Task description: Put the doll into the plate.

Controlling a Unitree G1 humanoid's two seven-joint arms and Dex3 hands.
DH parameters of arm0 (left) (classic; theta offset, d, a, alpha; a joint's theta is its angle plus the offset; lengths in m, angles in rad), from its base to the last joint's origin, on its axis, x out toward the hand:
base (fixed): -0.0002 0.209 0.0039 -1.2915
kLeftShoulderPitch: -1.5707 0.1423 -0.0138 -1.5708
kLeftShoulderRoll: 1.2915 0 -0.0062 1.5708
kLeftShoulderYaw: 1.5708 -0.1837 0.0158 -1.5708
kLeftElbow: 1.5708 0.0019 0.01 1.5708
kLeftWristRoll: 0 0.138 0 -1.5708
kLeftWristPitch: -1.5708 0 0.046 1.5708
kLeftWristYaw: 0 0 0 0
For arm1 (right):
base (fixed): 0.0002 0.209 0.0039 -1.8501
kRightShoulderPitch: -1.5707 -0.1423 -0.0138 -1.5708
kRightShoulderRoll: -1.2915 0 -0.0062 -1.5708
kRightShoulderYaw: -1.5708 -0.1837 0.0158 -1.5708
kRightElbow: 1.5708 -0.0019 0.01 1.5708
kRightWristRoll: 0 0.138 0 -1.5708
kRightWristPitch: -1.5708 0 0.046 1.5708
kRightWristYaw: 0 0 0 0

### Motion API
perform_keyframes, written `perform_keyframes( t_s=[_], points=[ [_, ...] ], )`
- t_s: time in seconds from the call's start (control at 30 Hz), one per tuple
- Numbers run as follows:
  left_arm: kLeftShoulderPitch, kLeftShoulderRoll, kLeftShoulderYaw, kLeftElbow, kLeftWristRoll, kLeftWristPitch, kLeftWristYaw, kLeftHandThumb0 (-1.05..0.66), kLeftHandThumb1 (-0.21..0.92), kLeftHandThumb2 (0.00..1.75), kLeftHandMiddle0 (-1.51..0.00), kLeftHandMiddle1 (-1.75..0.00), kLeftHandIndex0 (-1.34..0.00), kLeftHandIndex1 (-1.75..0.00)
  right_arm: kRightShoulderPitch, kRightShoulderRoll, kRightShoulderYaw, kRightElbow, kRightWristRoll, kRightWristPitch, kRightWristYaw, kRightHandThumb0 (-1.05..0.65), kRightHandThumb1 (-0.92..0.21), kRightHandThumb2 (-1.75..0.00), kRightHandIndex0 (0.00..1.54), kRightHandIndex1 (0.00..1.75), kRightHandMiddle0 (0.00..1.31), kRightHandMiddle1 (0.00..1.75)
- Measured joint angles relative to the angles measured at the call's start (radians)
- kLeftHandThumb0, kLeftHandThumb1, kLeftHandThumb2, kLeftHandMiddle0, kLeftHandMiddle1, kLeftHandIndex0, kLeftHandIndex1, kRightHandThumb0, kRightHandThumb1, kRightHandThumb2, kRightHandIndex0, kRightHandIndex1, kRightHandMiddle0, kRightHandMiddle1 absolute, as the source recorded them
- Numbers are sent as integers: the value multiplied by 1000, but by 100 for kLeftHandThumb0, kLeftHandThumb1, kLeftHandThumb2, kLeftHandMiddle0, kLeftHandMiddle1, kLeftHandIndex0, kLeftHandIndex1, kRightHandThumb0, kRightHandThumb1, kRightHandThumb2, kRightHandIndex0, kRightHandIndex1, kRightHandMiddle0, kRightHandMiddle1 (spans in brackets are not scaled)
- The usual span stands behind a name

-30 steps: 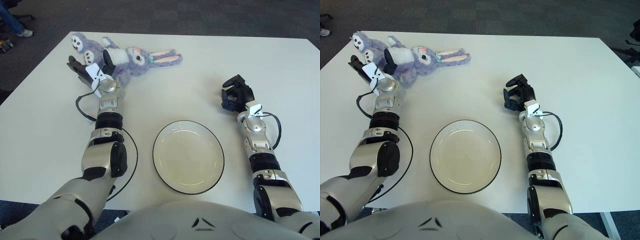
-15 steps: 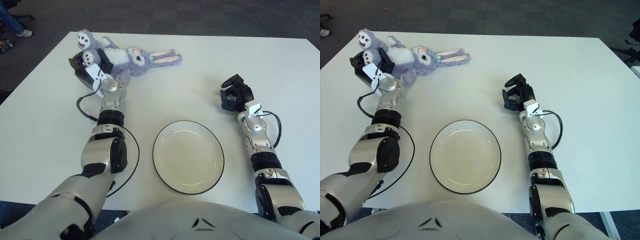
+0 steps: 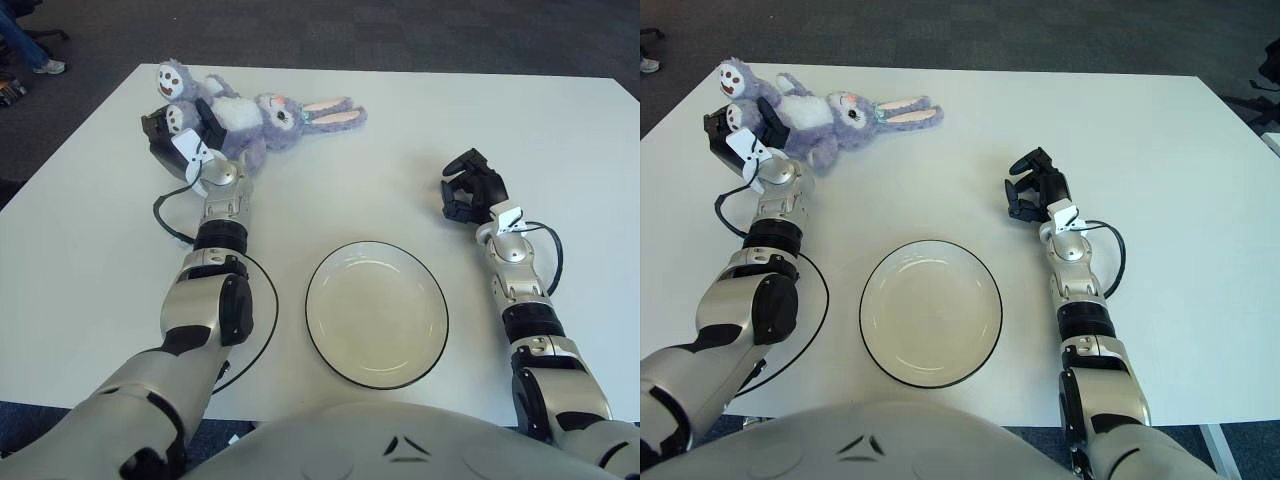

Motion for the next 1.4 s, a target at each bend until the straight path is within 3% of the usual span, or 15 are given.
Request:
perform_keyframes(
  t_s=[0.4, 0.8, 0.97, 1.4],
  points=[
    [0, -1, -12, -5, 2, 11, -1, -46, 40, 89, -122, -175, -84, -127, -1, -4, 5, 1, 0, -3, 4, -1, -52, -108, 36, 175, 34, 174],
    [16, -28, -30, -109, 3, 95, -3, -46, 41, 87, -124, -175, -85, -125, -1, -5, 8, 2, 0, -3, 4, -1, -53, -108, 36, 175, 34, 174],
    [59, -53, -41, -207, 2, 143, -24, -46, 41, 87, -124, -175, -85, -125, -2, -6, 9, 2, 0, -3, 4, -1, -53, -107, 35, 175, 34, 174],
    [209, -129, -65, -567, -48, 357, -166, -46, 42, 83, -114, -175, -86, -123, -3, -9, 12, 7, 0, -5, 4, -1, -55, -105, 34, 175, 32, 174]
  ],
)
